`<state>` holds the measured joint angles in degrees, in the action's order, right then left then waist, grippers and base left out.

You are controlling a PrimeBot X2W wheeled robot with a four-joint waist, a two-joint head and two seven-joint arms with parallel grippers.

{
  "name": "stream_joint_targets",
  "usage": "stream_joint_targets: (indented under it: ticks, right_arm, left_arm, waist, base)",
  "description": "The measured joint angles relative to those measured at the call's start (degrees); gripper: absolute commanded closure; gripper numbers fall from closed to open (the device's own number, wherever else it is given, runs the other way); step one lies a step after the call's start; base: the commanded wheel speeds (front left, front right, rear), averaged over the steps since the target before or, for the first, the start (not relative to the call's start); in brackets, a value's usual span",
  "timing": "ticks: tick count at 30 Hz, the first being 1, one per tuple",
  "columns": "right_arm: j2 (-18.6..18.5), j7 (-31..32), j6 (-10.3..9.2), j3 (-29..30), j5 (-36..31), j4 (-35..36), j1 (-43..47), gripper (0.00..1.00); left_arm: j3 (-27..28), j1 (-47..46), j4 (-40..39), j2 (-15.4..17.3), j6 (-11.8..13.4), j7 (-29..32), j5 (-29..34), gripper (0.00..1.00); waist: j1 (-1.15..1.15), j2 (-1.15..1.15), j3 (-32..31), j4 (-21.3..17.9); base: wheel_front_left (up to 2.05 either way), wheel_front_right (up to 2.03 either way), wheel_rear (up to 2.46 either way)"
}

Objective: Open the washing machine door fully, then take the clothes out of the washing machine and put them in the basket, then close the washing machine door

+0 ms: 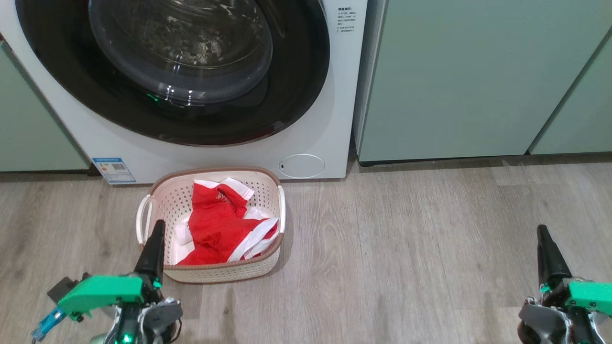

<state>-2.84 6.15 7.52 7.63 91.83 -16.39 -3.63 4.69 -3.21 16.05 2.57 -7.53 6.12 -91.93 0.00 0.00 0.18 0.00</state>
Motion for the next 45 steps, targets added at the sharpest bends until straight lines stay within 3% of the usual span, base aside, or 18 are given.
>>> stream_joint_targets:
  ticks: [45]
  right_arm:
    - [0.0, 0.0, 0.00, 0.0, 0.0, 0.0, 0.0, 1.00]
  left_arm:
    - [0.0, 0.0, 0.0, 0.0, 0.0, 0.0, 0.0, 1.00]
  waist:
    - [0.00, 0.00, 0.0, 0.0]
  base:
    - [0.00, 0.00, 0.00]
